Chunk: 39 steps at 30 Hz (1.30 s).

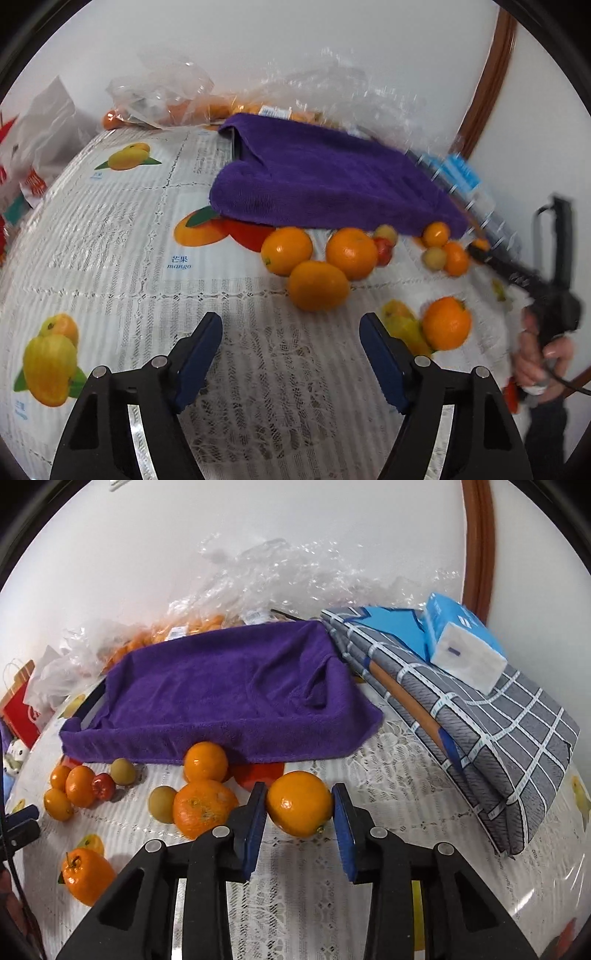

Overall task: Organize fruits
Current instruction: 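Close the right tool on the round orange while the left tool closes on the oval orange, then lift the round orange with the right tool while the left tool lifts the oval orange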

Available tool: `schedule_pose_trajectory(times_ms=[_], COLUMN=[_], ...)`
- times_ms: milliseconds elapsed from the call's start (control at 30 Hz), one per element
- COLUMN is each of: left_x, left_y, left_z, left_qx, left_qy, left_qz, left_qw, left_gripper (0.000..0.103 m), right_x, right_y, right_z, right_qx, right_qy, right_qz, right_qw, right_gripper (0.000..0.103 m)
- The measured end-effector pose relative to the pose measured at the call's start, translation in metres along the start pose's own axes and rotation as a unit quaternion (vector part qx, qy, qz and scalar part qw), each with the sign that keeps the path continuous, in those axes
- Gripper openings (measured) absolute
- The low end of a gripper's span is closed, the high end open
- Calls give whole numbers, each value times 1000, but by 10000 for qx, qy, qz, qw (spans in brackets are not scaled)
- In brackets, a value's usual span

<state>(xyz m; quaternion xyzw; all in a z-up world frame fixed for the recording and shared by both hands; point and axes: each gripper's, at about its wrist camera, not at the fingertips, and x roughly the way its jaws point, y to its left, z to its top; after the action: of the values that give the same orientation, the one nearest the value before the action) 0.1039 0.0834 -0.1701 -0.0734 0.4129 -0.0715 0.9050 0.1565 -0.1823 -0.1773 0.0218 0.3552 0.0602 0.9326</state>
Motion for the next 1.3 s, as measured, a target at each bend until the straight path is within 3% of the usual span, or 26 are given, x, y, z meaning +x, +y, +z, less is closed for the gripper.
schedule_pose_trajectory(times_ms=[333, 367, 433, 567, 667, 700, 1067, 1300], left_x=[21, 23, 24, 20, 9, 5, -3, -5], left_y=[-26, -30, -35, -30, -12, -9, -2, -1], left_z=[16, 16, 16, 16, 12, 11, 7, 6], left_qx=[-94, -19, 114, 4, -374, -462, -694, -654], left_qy=[15, 43, 56, 1, -247, -364, -584, -640], left_qz=[375, 471, 565, 289, -620, -683, -539, -512], left_qw=[9993, 9989, 9983, 9996, 9971, 9959, 9944, 9945], left_gripper=[74, 73, 57, 44, 44, 44, 44, 44], right_x=[-15, -16, -16, -16, -16, -18, -34, -29], right_y=[-9, -11, -12, -13, -12, -11, -12, 1], right_z=[-4, -4, -4, -4, -4, -5, -19, -26], right_qx=[233, 272, 312, 333, 314, 315, 382, 76], right_qy=[-257, -266, -275, -277, -264, -285, -388, -13], right_qz=[189, 203, 215, 237, 255, 253, 341, 218], right_qw=[9992, 9991, 9989, 9988, 9988, 9988, 9979, 9997], right_gripper=[35, 35, 35, 35, 35, 35, 35, 35])
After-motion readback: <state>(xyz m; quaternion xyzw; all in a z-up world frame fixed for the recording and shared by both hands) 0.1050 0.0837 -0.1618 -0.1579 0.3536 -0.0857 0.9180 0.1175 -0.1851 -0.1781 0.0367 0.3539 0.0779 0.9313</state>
